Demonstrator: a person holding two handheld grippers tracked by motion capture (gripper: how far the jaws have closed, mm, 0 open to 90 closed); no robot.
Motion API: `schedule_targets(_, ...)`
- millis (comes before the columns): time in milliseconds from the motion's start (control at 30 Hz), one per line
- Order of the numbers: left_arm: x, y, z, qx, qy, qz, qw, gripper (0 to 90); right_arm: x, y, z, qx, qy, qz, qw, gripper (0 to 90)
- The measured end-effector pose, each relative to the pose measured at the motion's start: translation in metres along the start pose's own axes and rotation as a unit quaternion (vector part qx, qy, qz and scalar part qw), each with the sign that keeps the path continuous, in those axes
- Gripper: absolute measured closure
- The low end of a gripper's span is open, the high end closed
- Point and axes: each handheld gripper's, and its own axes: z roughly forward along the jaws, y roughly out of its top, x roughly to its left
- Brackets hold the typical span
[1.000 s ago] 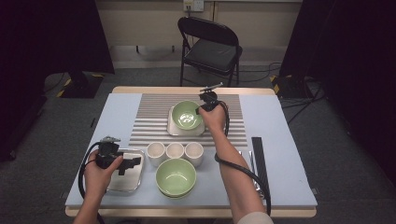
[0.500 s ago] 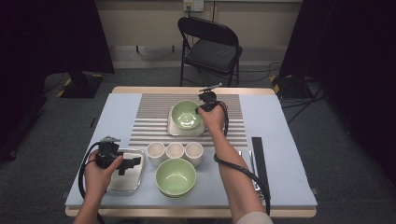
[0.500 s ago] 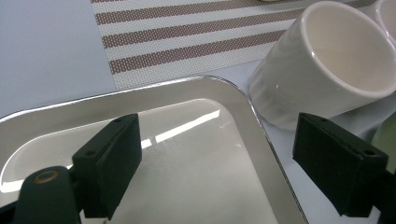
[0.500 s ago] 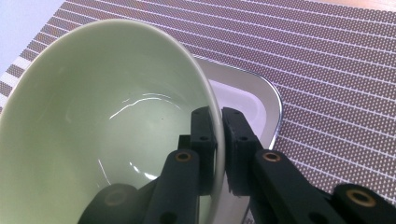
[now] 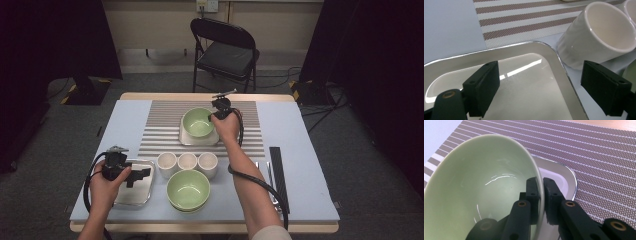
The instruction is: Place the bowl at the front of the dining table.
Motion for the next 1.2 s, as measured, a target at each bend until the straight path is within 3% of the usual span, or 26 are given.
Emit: schedule_targets(1200, -0.0004, 0.0003, -0.0002, 0.0, 0.003, 0.001, 1.0, 15.4, -0.0017, 0.0, -0.0009, -0.014, -0.014, -0.002, 0.9998, 84.2)
